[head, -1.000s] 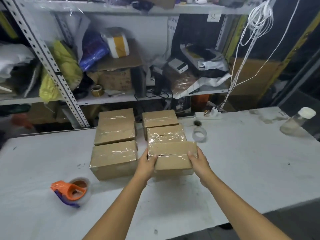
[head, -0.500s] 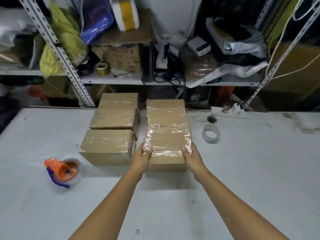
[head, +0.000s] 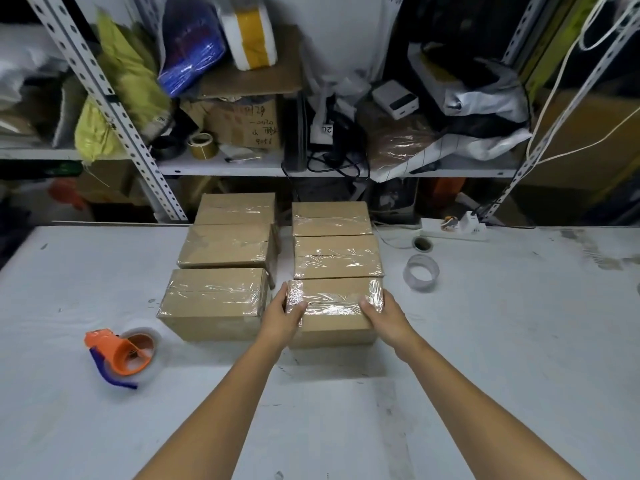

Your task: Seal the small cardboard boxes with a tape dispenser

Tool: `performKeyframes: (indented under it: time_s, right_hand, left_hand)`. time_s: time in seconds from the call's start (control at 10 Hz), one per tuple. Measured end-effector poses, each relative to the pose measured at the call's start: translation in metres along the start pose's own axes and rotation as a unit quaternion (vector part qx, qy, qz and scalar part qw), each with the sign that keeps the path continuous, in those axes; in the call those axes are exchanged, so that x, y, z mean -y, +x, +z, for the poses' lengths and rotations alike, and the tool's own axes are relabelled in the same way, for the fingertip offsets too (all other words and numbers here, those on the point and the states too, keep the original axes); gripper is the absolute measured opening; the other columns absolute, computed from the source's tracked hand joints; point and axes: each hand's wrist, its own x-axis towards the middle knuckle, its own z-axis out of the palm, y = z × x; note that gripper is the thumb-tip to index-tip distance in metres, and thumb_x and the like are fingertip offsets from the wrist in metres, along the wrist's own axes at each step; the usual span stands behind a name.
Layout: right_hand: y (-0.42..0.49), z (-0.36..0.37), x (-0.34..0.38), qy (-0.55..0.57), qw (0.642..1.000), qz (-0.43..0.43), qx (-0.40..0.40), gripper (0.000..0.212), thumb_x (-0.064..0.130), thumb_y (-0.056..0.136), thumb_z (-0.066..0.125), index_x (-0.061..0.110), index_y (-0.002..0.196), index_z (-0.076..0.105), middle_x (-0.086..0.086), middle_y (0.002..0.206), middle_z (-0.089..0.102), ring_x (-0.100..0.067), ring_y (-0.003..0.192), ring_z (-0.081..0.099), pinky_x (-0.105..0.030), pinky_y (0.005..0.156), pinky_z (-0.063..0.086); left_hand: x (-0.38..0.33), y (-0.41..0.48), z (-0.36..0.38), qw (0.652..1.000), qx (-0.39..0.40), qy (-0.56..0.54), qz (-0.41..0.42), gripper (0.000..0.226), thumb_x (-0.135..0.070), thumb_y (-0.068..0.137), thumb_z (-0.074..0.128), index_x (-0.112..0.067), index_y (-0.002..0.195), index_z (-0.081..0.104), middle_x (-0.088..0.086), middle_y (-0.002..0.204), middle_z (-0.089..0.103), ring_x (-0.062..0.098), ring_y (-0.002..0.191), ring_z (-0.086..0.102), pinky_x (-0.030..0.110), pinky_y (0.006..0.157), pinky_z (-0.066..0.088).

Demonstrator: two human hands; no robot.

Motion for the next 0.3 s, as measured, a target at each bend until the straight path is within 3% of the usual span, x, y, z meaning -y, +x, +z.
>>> performKeyframes:
  time_s: [0.1,0.2,0.3]
  right_hand:
    - [-0.003,-0.006,0.009,-0.061,0.998,0.001,-0.022,0.05,0.047,0.091,0.064,0.015,0.128,0.051,-0.001,0.122,0.063,-0.02,0.109,0.06,-0.039,0.098,0.049]
    - [-0.009,-0.014,0.03,-0.086,0.996,-0.002,-0.026,0.052,0.041,0.093,0.063,0.011,0.132,0.047,-0.002,0.124,0.06,-0.022,0.109,0.058,-0.038,0.097,0.049]
    - [-0.031,-0.023,0.065,-0.069,0.997,-0.02,-0.015,0.063,0.034,0.098,0.058,0.007,0.148,0.03,-0.01,0.137,0.049,-0.03,0.129,0.048,-0.034,0.099,0.039]
  left_hand:
    - [-0.01,-0.001,-0.003,0.999,-0.003,0.044,-0.012,0.071,-0.032,0.095,0.063,-0.018,0.155,0.028,0.007,0.155,0.039,0.025,0.14,0.039,0.044,0.112,0.038]
    - [-0.027,-0.002,-0.009,0.998,-0.008,0.065,-0.003,0.062,-0.031,0.097,0.06,-0.015,0.152,0.035,0.009,0.152,0.043,0.027,0.137,0.044,0.038,0.107,0.043]
    - [-0.055,-0.016,-0.024,0.995,-0.012,0.096,0.014,0.054,-0.029,0.099,0.056,-0.015,0.149,0.041,0.01,0.15,0.045,0.026,0.134,0.047,0.032,0.103,0.039]
